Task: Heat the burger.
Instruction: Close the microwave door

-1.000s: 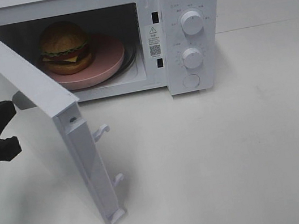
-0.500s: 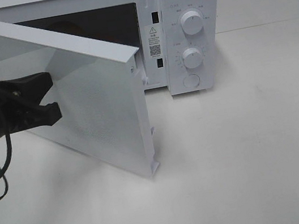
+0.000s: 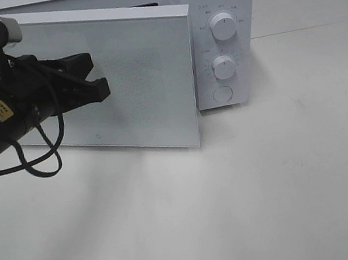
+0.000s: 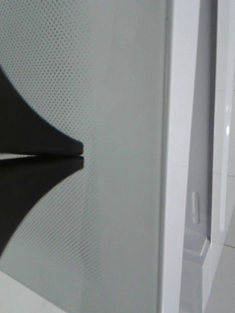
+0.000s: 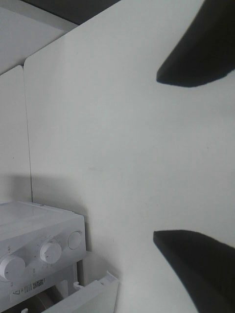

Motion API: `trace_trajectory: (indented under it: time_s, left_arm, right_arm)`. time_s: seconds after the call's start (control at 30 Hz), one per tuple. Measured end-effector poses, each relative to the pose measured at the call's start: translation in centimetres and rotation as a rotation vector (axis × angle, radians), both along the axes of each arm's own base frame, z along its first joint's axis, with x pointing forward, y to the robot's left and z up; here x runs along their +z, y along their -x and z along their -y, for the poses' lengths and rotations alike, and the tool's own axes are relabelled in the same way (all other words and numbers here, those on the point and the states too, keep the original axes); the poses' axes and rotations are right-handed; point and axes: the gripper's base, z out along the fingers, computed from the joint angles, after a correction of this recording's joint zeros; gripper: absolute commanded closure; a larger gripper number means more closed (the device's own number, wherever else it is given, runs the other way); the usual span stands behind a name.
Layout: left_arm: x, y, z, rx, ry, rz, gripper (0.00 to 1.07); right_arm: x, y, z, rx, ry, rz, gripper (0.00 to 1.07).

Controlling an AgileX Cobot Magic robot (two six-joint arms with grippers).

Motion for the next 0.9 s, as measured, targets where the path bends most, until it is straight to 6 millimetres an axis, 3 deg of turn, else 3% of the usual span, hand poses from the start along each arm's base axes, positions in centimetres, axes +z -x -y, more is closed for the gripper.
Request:
trace_trajectory:
  time_s: [0.57, 0.9]
  left_arm:
    - [0.1, -4.3, 2.4, 0.033, 0.042, 0.031, 1.07]
    - [0.0, -5.6, 4.2, -0.006, 0.029, 0.048, 1.07]
  right_arm:
    - [0.0, 0.0, 0.0, 0.000, 0.000, 0.000, 0.31]
    - [0.0, 0.0, 0.0, 0.000, 0.000, 0.000, 0.31]
